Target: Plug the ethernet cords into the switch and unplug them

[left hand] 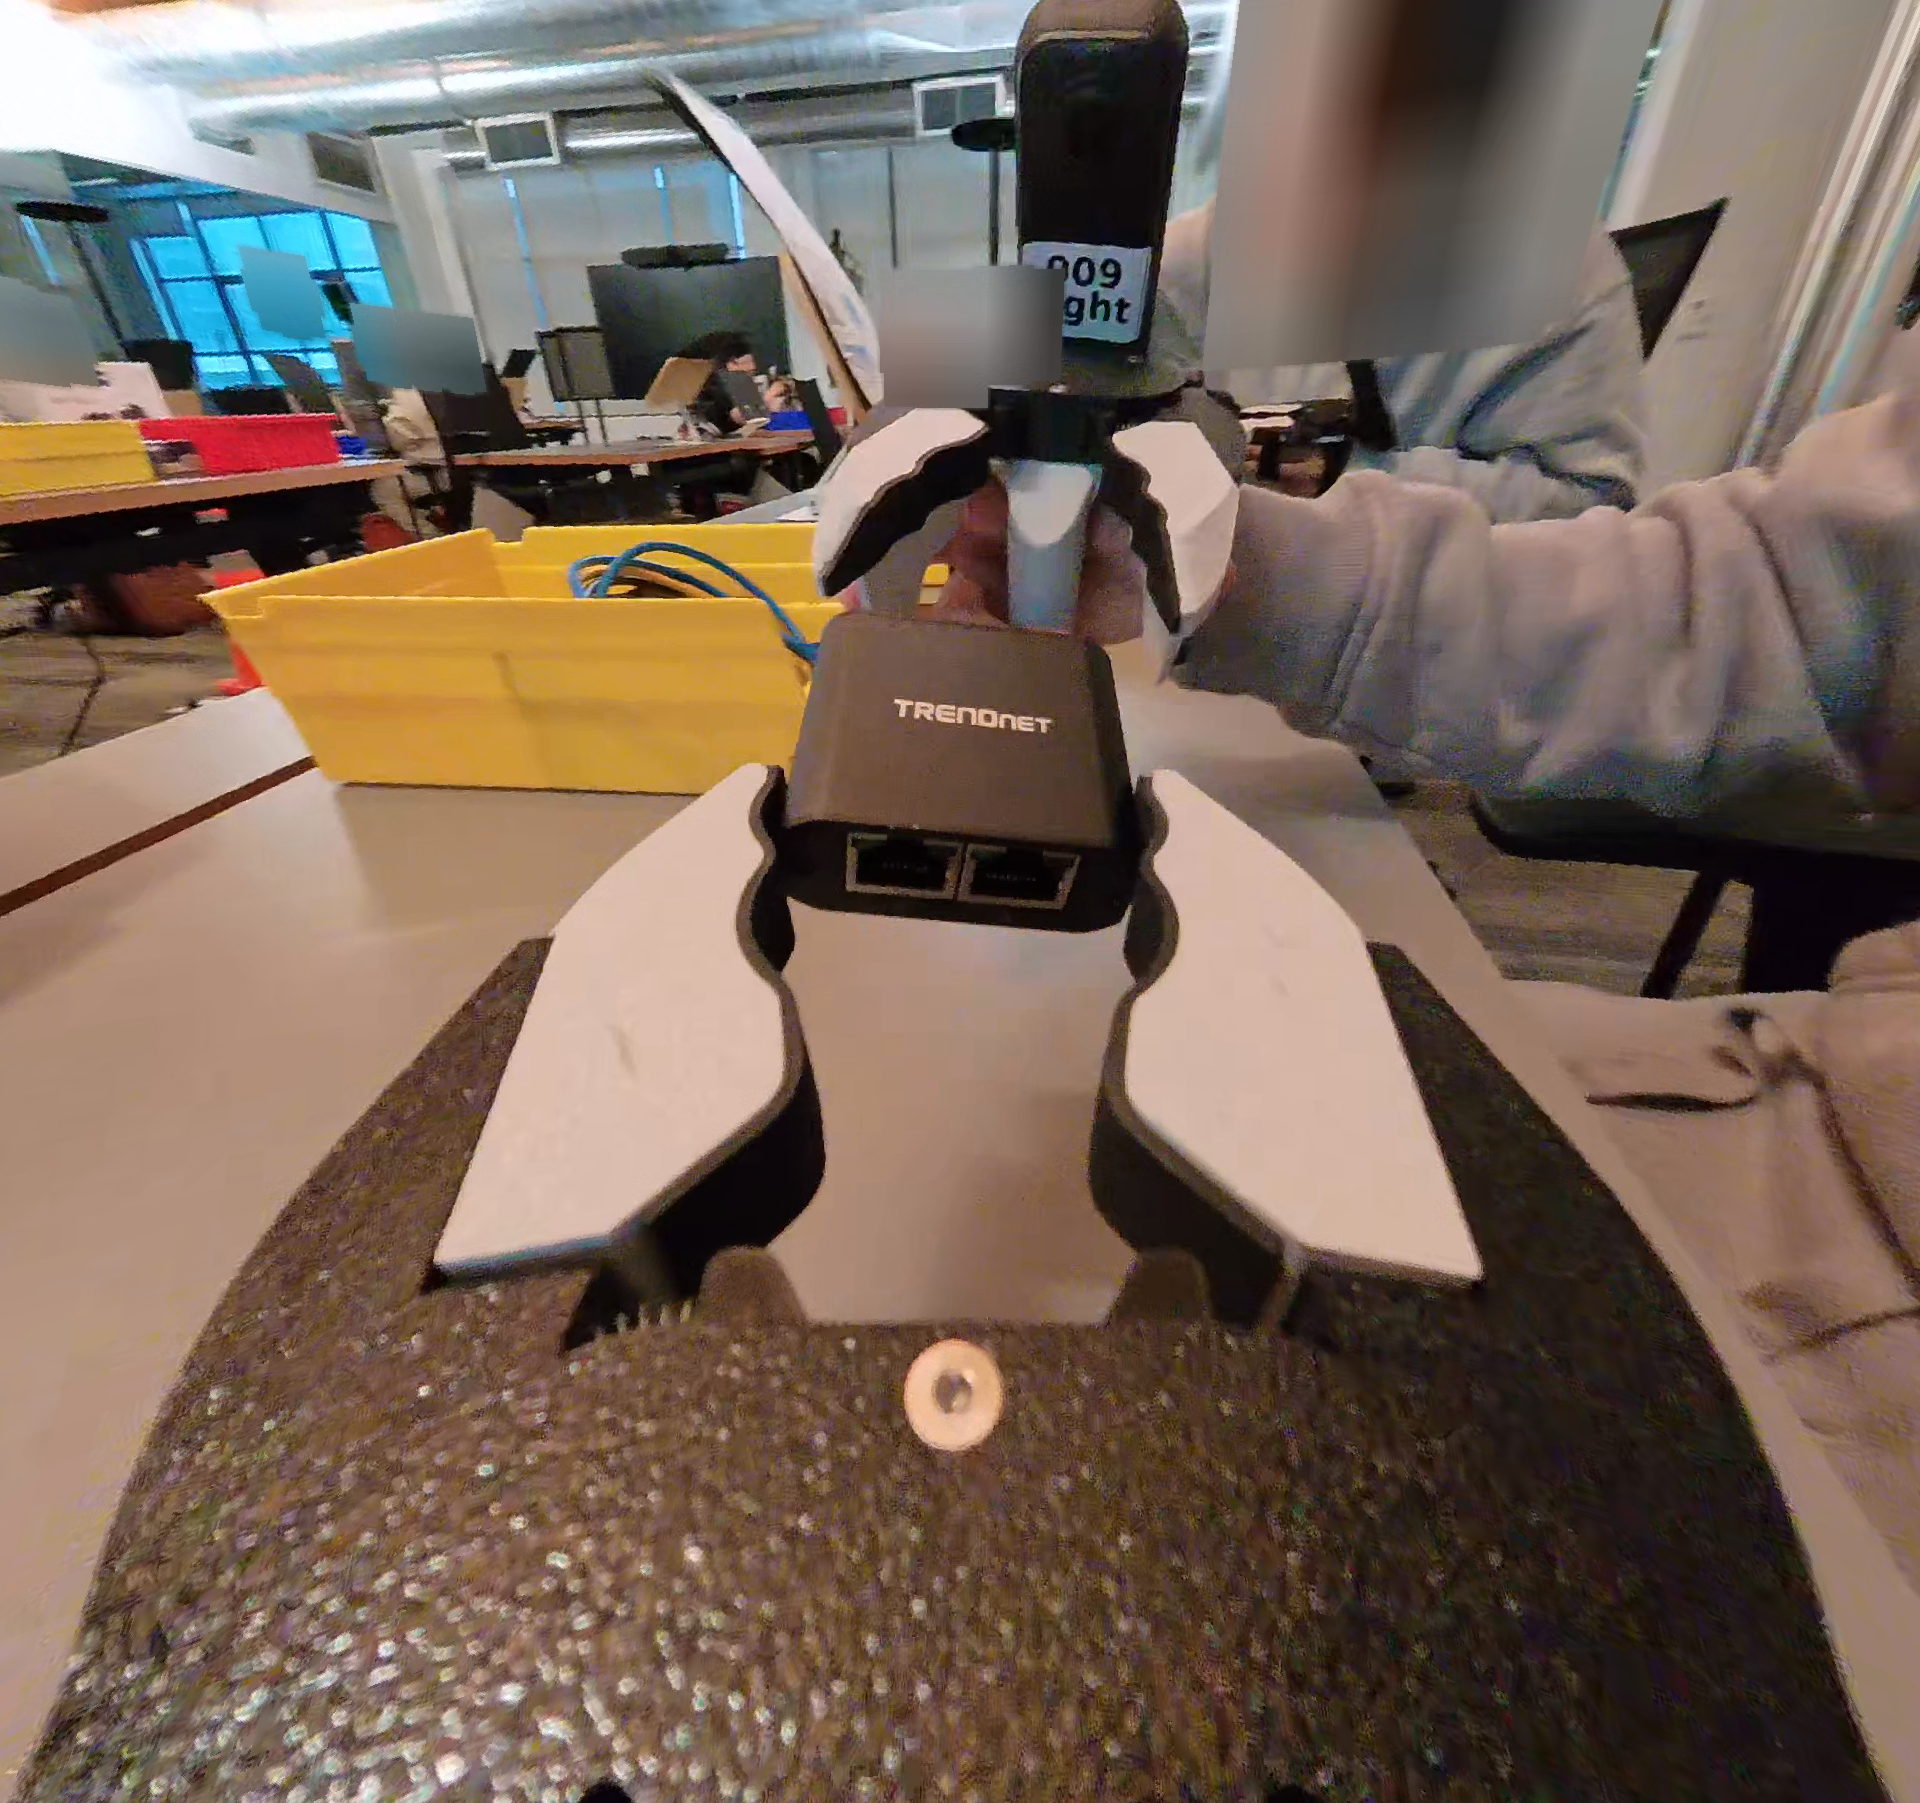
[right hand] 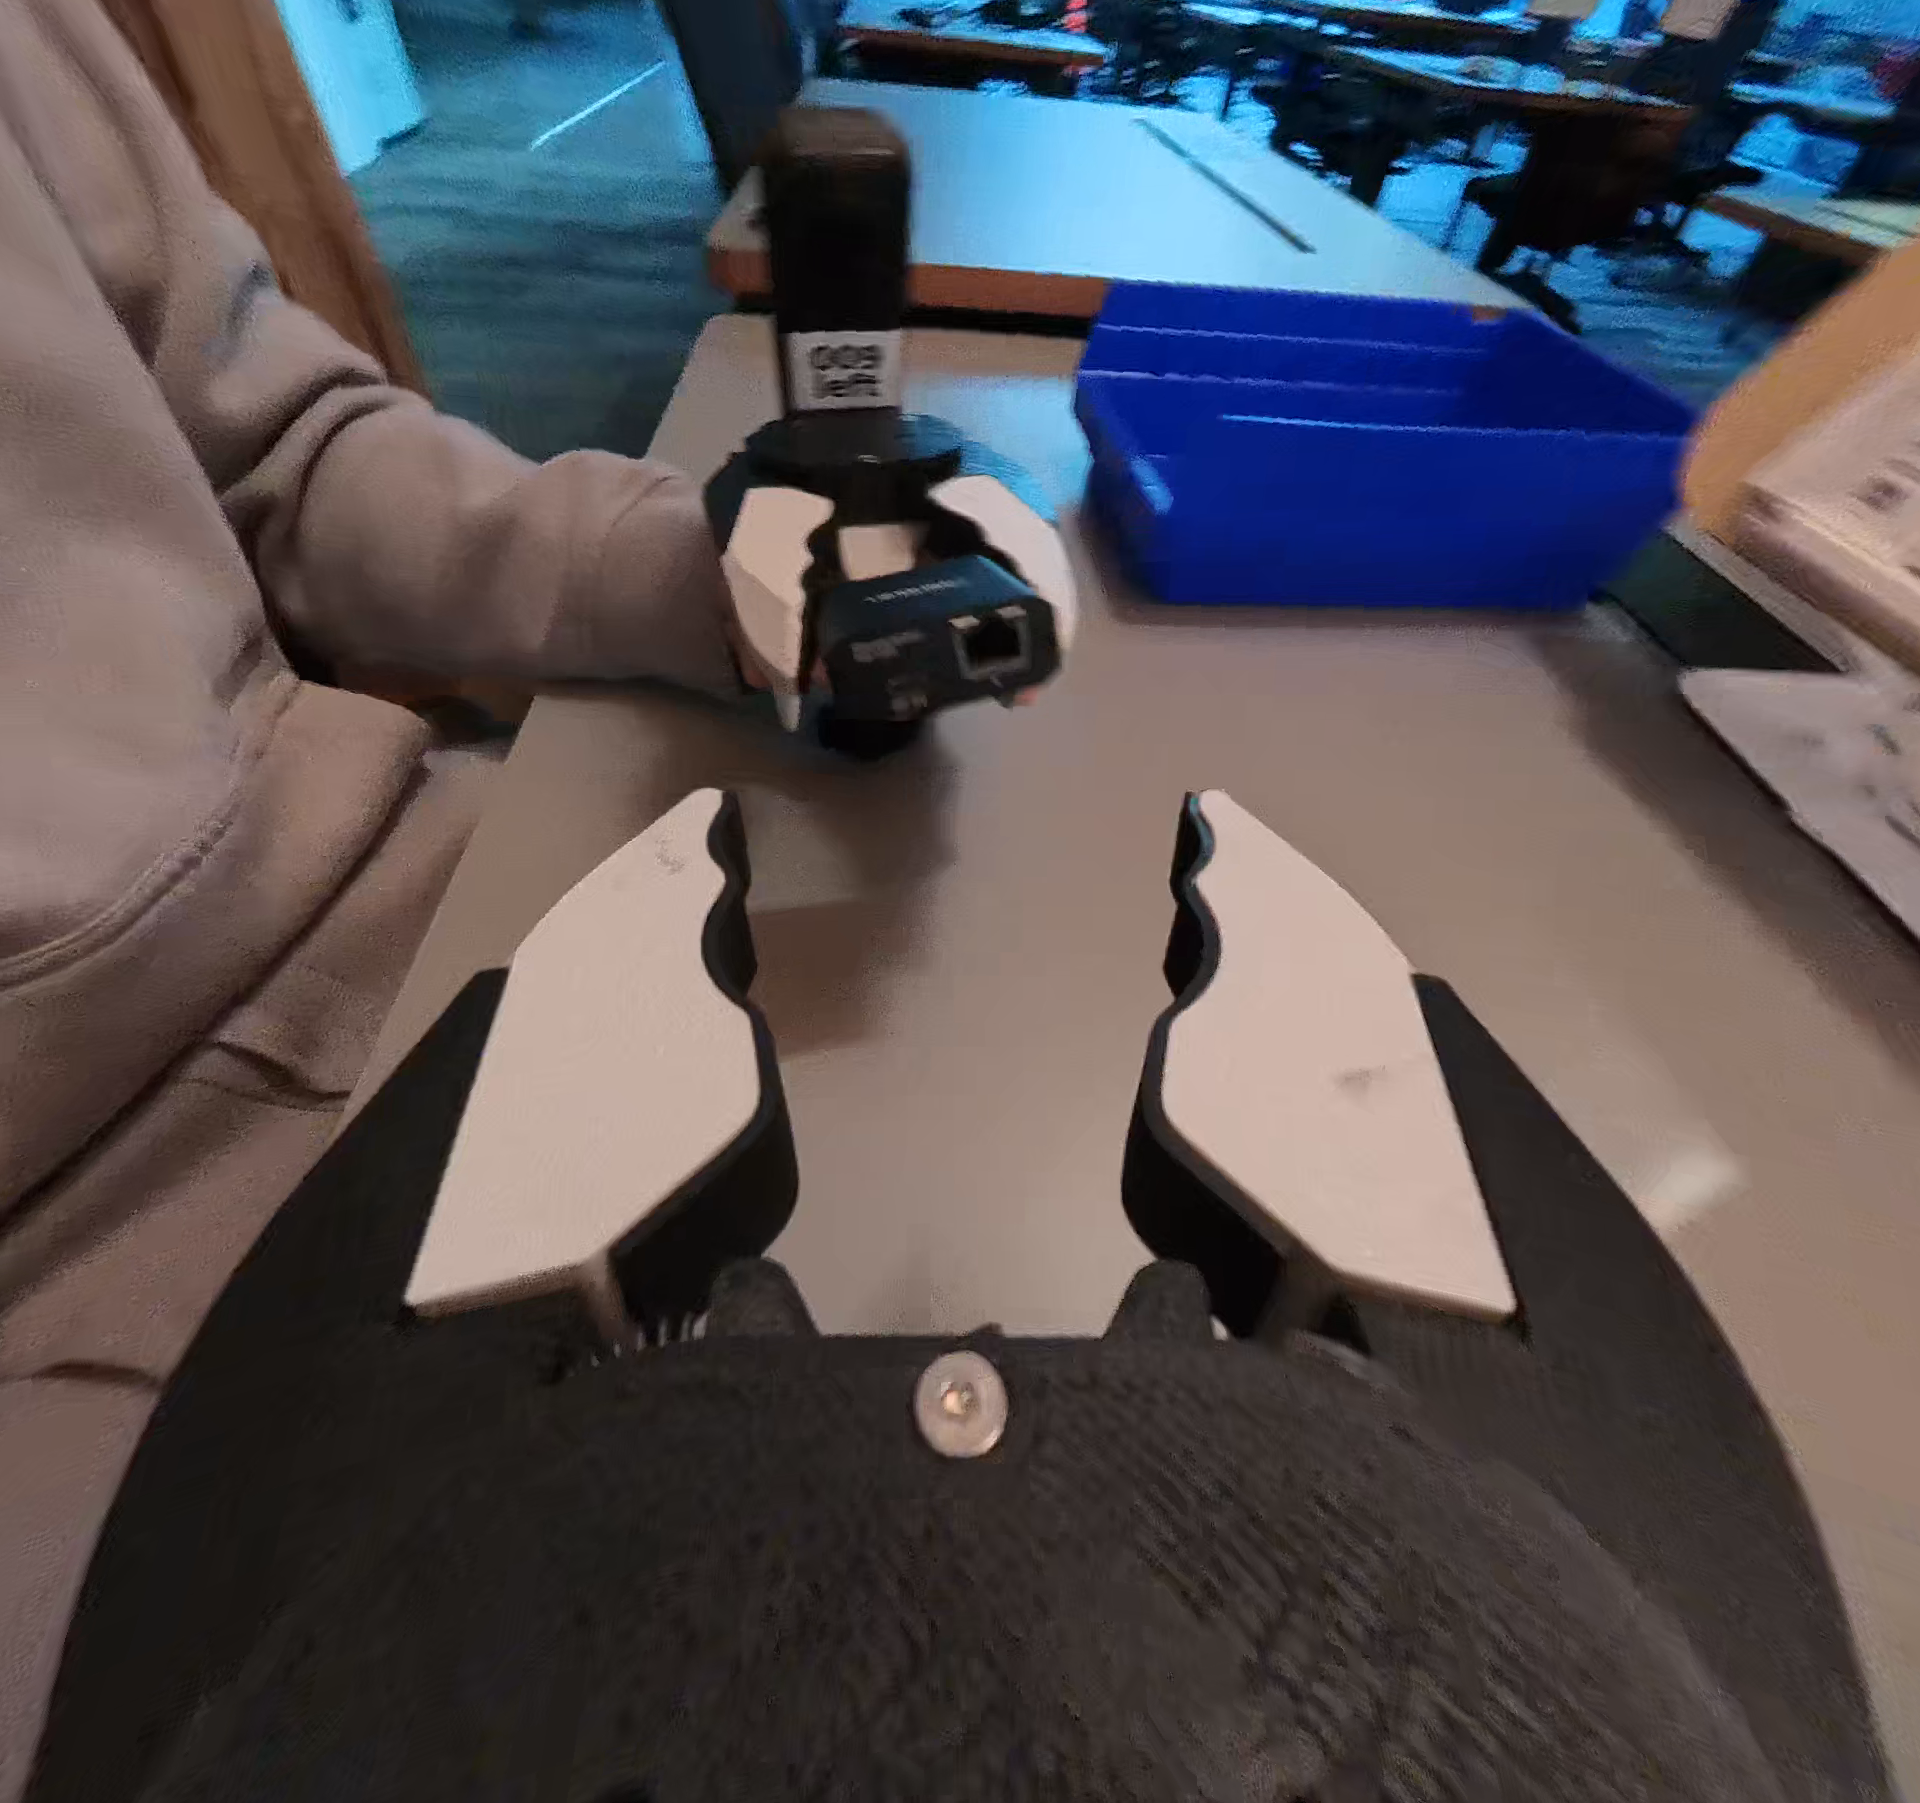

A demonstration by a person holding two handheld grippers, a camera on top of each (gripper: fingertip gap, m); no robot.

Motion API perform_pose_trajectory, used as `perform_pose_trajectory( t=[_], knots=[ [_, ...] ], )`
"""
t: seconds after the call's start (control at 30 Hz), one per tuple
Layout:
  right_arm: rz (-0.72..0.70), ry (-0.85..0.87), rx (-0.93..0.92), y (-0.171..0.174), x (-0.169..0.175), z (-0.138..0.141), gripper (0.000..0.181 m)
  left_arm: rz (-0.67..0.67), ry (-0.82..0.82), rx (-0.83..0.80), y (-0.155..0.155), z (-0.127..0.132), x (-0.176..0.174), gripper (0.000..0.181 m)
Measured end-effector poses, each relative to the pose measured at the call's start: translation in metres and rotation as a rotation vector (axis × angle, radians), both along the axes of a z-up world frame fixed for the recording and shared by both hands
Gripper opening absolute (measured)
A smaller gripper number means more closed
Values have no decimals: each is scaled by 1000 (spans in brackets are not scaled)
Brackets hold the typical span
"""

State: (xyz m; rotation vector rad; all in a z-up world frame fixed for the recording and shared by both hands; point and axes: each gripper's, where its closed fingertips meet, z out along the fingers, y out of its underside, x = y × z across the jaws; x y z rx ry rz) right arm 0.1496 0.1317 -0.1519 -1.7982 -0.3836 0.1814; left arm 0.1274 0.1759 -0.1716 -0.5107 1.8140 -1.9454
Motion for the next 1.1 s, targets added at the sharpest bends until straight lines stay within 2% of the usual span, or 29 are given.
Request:
perform_pose_trajectory(
  t=[0.07,0.17,0.3,0.47,0.57,0.63,0.73,0.83,0.9,1.0,1.1],
  knots=[
    [32,-30,23,22,-19,-3,78,-68,6,10,-4,-1,-8,62],
    [71,-40,50,39,-32,-5,74,-88,5,31,-6,-2,-11,62],
    [77,-86,74,45,-36,-10,58,-91,13,24,-6,-3,-11,62],
    [68,-105,48,45,-34,-13,57,-87,18,33,-6,-4,-9,62],
    [64,-89,69,45,-33,-6,57,-65,-23,-31,-7,6,-8,63],
    [31,-63,85,45,-24,1,57,37,-60,-47,-2,9,1,86],
    [-91,-110,77,35,16,18,57,118,-61,-7,8,5,9,95],
    [-347,-203,1,18,93,40,57,141,-44,-30,13,5,13,96],
    [-576,-244,-56,3,162,57,57,148,-34,-48,15,6,15,94],
    [-898,-320,-297,-33,267,53,57,150,-24,-68,17,7,18,91],
    [-1053,-348,-481,-55,333,35,57,148,-24,-75,17,7,19,87]
  ],
)
